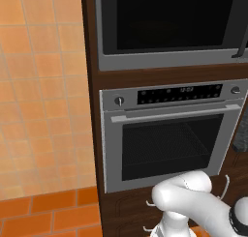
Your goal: Open the microwave, place the bowl with waffle inside the microwave, then close the microwave door and turn it on.
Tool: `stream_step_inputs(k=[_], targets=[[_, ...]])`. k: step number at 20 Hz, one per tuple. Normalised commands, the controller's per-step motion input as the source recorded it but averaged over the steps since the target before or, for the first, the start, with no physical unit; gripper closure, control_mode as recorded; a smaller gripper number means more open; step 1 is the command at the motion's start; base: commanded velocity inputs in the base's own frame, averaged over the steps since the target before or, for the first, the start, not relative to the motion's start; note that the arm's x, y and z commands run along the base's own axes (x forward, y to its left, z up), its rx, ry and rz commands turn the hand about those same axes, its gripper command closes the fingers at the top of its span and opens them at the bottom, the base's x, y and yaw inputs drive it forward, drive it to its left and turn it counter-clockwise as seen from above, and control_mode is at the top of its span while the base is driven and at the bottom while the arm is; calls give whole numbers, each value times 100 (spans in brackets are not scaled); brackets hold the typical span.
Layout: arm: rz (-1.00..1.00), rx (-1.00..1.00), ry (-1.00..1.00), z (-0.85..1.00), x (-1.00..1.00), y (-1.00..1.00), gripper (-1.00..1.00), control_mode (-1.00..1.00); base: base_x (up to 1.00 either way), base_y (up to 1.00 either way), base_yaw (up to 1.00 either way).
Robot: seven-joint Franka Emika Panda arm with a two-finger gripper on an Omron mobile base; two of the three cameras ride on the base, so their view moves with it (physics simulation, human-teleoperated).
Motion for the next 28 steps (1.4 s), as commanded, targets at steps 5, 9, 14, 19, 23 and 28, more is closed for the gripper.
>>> stream_step_inputs(k=[5,9,14,19,23,28], targets=[[-1,-3,0,1,25,0,100,-100,0,0,0],[0,0,0,2,17,0,100,-100,0,0,0],[-1,0,0,0,12,-13,100,-100,0,0,0],[-5,0,0,0,19,-10,100,-100,0,0,0],[-5,0,2,0,22,-3,100,-100,0,0,0],[-5,0,3,0,27,-3,100,-100,0,0,0]])
